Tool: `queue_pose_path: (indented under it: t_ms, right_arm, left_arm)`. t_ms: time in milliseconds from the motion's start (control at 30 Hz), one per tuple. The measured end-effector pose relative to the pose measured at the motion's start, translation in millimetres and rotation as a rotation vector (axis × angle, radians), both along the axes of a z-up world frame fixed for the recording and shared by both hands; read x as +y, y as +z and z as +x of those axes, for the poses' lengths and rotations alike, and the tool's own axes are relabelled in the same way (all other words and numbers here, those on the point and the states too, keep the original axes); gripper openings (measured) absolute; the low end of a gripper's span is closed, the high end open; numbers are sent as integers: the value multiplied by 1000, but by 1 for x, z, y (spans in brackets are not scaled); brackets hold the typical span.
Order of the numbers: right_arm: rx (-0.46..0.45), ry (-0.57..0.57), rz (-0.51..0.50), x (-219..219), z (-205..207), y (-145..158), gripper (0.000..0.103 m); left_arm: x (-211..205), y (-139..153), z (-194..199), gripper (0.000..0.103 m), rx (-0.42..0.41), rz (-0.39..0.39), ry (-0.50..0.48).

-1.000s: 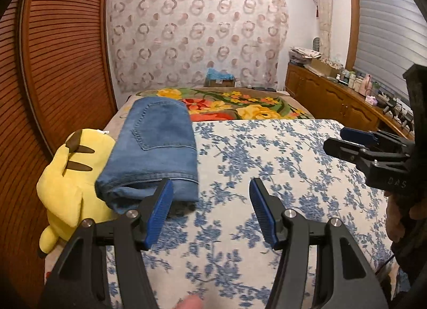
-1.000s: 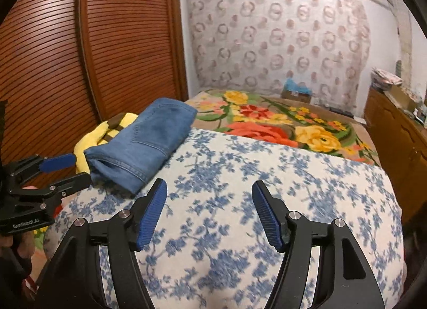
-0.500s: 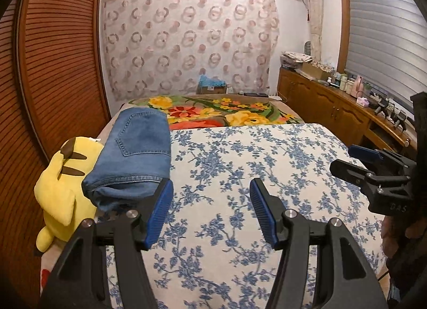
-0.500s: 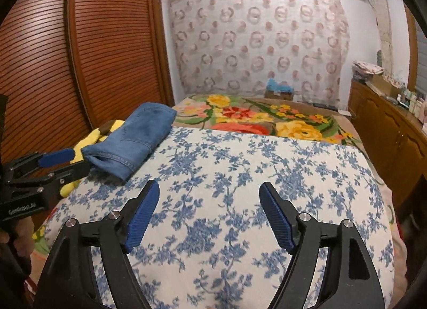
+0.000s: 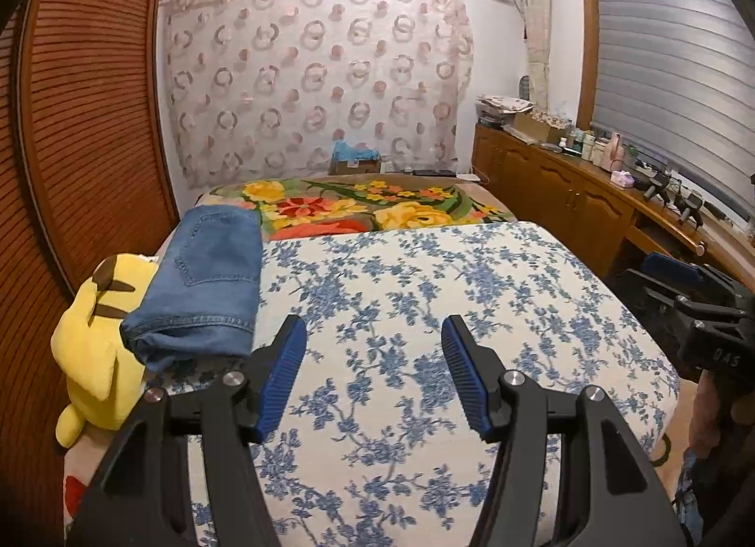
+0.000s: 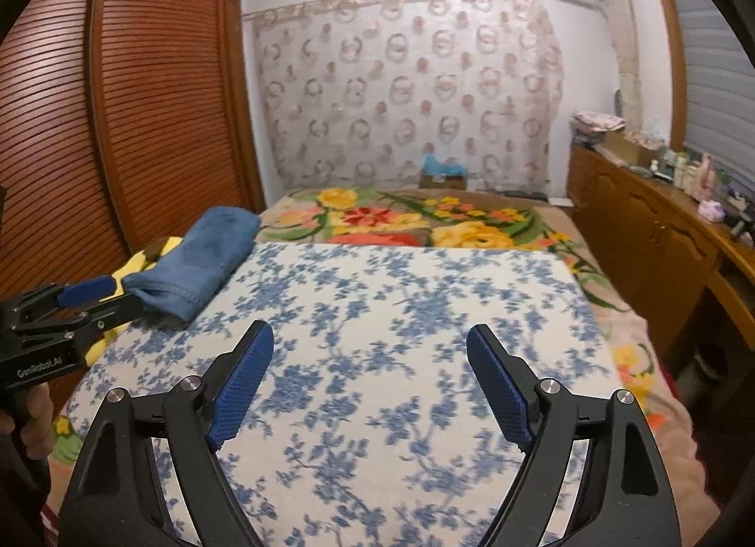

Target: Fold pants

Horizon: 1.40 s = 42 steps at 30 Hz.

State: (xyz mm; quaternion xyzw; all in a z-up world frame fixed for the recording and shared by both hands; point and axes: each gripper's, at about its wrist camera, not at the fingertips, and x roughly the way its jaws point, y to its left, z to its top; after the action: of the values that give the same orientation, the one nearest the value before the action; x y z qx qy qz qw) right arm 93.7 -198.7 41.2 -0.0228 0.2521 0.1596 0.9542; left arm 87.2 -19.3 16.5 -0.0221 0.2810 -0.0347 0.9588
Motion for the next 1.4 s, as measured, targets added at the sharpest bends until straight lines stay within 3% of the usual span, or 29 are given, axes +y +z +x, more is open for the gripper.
queue_pose_path:
  t_ms: [600, 1400]
  right_arm:
    - [-111, -76, 39, -24, -32, 49, 86]
    - [-125, -82, 33, -25, -35, 51, 86]
  left_arm:
    - [-13, 52, -23, 59, -90, 4, -19]
    - [-11, 54, -30, 59, -93, 3, -9]
